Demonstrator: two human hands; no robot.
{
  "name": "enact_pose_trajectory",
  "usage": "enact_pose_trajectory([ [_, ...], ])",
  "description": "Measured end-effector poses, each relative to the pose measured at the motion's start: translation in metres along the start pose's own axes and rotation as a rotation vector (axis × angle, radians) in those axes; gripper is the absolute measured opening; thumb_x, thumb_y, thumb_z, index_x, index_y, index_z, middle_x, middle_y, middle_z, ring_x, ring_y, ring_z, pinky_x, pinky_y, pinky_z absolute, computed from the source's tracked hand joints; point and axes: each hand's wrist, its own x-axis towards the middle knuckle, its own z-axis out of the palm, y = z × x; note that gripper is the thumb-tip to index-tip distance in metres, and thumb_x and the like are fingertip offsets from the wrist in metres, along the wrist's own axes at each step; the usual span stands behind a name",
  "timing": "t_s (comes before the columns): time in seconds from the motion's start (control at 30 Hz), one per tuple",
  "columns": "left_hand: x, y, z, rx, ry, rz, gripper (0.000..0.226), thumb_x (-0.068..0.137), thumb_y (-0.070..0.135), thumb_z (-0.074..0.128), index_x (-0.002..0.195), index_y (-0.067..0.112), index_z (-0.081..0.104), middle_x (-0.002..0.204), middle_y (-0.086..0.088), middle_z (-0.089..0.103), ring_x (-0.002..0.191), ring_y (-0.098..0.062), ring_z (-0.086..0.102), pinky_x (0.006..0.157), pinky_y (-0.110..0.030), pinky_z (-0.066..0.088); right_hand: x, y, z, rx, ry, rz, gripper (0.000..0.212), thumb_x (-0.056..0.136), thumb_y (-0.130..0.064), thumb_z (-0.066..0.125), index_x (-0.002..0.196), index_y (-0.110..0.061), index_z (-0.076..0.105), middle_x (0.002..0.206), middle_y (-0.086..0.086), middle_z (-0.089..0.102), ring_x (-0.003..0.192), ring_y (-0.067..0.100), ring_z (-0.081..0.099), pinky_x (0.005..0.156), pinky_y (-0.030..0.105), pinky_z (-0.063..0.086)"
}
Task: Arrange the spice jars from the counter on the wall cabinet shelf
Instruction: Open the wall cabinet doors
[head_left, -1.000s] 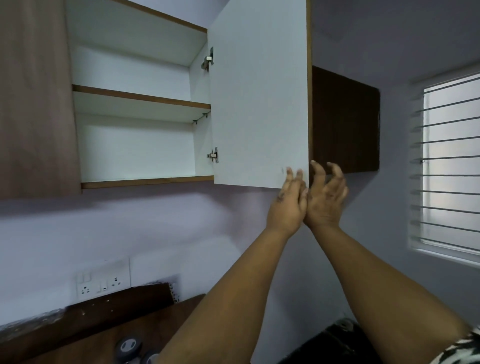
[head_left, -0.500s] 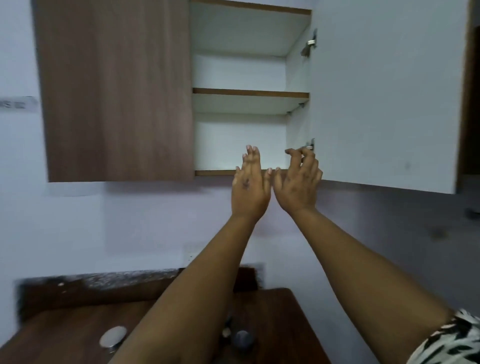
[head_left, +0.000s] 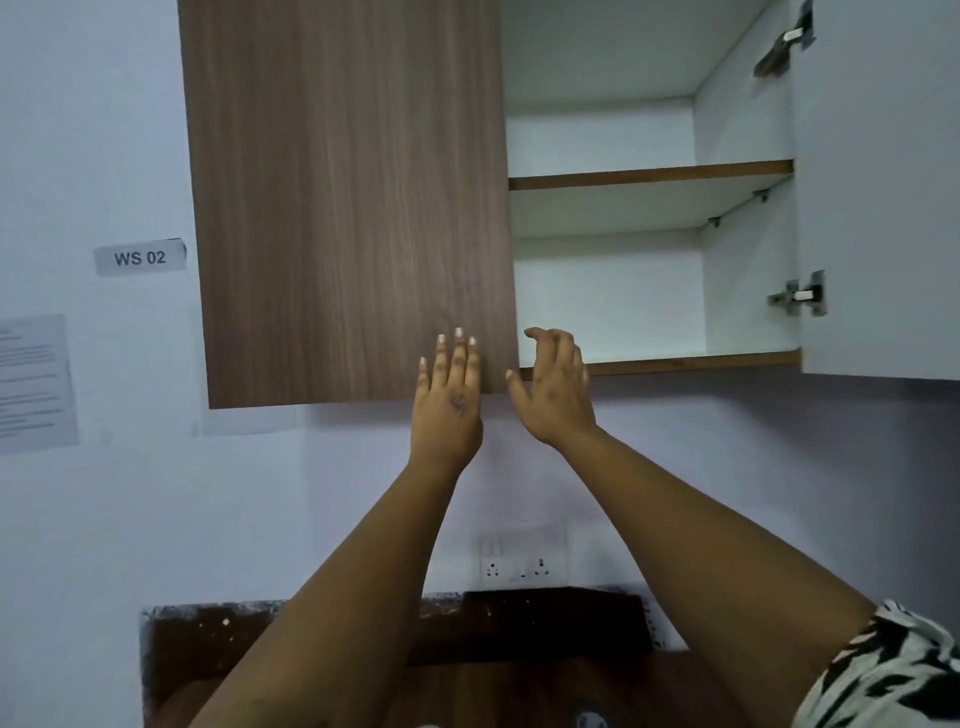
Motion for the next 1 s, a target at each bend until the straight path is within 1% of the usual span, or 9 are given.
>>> enact_pose_trajectory([
  [0.07,0.006,-0.015,0.011,0.046,-0.064,0.000,0.083,0.093,0.003,0.049,0.154,0.007,-0.007,0.163,-0.013,-0.011,0.150,-0.032,-0.010,0.119,-0.053,0.004,0.012,-0.001,0.020,0.092,-0.034,0.056,0.062,0.090,-0.031,0.062,0.141,-0.008,0.038,0.137,0.013,0.041,0.124,0.028,0.044,0.101,0.040,0.040],
  [0.2,0.021,-0.031,0.034,0.158,-0.141,0.016,0.102,0.090,0.012,0.062,0.152,0.013,-0.019,0.160,-0.012,-0.024,0.147,-0.040,-0.016,0.111,-0.069,0.010,0.036,-0.007,0.045,0.305,0.111,0.284,0.074,0.089,-0.036,0.066,0.146,-0.004,0.030,0.143,0.016,0.037,0.130,0.028,0.041,0.104,0.032,0.038],
  [0.3,0.033,-0.038,0.050,0.130,-0.112,0.030,0.098,0.094,0.016,0.058,0.151,0.018,-0.021,0.160,-0.011,-0.024,0.145,-0.049,-0.011,0.107,-0.075,0.011,0.056,-0.011,0.058,0.425,0.019,0.412,0.085,0.088,-0.041,0.067,0.152,-0.010,0.019,0.151,0.011,0.032,0.137,0.026,0.036,0.111,0.037,0.036],
  [0.4,0.038,-0.043,0.066,0.128,-0.032,0.057,0.095,0.093,0.016,0.059,0.152,0.017,-0.016,0.159,-0.011,-0.021,0.143,-0.055,0.000,0.106,-0.073,0.017,0.069,-0.007,0.066,0.465,-0.078,0.504,0.069,0.094,-0.044,0.057,0.148,-0.012,0.030,0.147,0.010,0.041,0.130,0.027,0.045,0.107,0.043,0.042],
  [0.53,0.032,-0.045,0.063,0.127,0.089,0.065,0.093,0.079,0.017,0.075,0.154,0.015,0.021,0.160,-0.014,0.019,0.134,-0.055,0.034,0.095,-0.066,0.042,0.059,-0.010,0.063,0.402,-0.102,0.596,0.047,0.101,-0.039,0.046,0.136,-0.008,0.046,0.135,0.013,0.053,0.119,0.029,0.053,0.100,0.043,0.047],
  [0.63,0.025,-0.047,0.047,0.105,0.140,0.098,0.094,0.074,0.014,0.080,0.152,0.017,0.028,0.157,-0.013,0.031,0.129,-0.054,0.041,0.091,-0.066,0.045,0.047,-0.025,0.050,0.444,-0.035,0.611,0.045,0.100,-0.039,0.048,0.133,-0.009,0.048,0.131,0.010,0.055,0.114,0.025,0.054,0.096,0.041,0.050],
  [0.83,-0.007,-0.042,-0.006,-0.022,0.108,0.075,0.099,0.075,0.005,0.077,0.152,0.016,0.015,0.158,-0.014,0.028,0.128,-0.055,0.043,0.089,-0.063,0.051,0.019,-0.071,-0.001,0.349,0.005,0.573,0.040,0.097,-0.039,0.055,0.123,-0.008,0.054,0.120,0.008,0.060,0.099,0.020,0.055,0.086,0.033,0.051],
  [0.9,-0.020,-0.044,-0.029,-0.032,0.069,0.066,0.099,0.082,0.004,0.070,0.154,0.016,0.003,0.161,-0.013,0.018,0.133,-0.055,0.036,0.093,-0.059,0.050,0.008,-0.093,-0.017,0.326,0.014,0.570,0.041,0.096,-0.039,0.056,0.122,-0.007,0.054,0.121,0.008,0.059,0.103,0.022,0.057,0.086,0.034,0.051],
  [1.0,-0.044,-0.048,-0.068,-0.040,0.015,0.084,0.084,0.097,0.001,0.047,0.151,0.019,-0.015,0.163,-0.009,-0.007,0.143,-0.049,0.018,0.100,-0.050,0.050,-0.011,-0.135,-0.041,0.289,0.024,0.555,0.044,0.095,-0.039,0.057,0.125,-0.006,0.052,0.125,0.011,0.055,0.110,0.026,0.056,0.090,0.036,0.051],
])
